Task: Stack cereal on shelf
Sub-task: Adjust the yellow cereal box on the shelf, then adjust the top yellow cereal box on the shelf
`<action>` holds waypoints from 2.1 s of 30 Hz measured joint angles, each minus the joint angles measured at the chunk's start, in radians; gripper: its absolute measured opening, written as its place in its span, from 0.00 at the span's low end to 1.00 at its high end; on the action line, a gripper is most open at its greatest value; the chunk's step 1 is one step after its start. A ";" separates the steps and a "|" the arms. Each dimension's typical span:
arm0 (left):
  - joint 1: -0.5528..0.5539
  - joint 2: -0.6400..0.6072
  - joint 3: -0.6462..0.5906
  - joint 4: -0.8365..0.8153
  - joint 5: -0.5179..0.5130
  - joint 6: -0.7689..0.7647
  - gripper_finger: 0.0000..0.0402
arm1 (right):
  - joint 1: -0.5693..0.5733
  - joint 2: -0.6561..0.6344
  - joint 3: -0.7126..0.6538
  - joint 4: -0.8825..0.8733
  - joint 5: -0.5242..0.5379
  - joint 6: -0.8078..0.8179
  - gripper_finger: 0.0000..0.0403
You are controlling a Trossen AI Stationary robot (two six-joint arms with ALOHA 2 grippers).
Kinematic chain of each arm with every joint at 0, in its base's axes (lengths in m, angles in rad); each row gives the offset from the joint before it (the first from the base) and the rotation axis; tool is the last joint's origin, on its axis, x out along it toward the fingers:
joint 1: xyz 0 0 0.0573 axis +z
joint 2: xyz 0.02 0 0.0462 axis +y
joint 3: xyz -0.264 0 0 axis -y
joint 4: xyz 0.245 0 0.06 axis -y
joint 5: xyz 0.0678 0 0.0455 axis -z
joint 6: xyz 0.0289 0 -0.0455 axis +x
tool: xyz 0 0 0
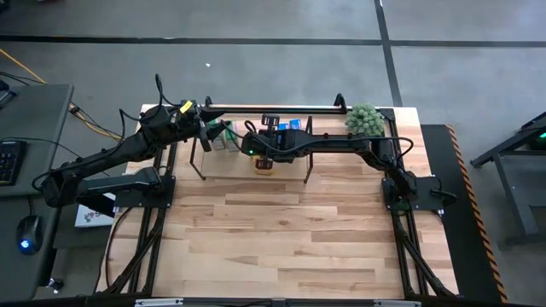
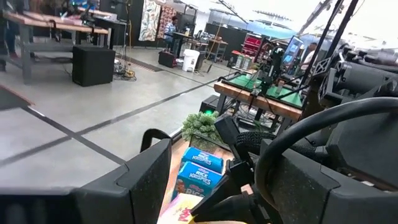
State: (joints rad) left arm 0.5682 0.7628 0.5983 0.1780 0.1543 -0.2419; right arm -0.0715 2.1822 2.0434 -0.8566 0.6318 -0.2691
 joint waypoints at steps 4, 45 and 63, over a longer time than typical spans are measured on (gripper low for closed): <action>0.000 0.000 0.000 0.000 -0.004 0.017 0.59 | 0.000 0.000 0.000 0.000 0.000 0.000 0.12; 0.002 -0.024 0.001 -0.024 0.135 -0.276 0.59 | -0.518 0.129 0.226 -0.101 -1.106 0.219 0.25; 0.001 -0.024 0.001 -0.026 0.107 -0.285 0.59 | -0.521 0.225 0.226 -0.033 -1.016 0.179 0.25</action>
State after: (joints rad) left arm 0.5694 0.7391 0.5991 0.1522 0.2615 -0.5265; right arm -0.5926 2.4069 2.2691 -0.8893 -0.3843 -0.0905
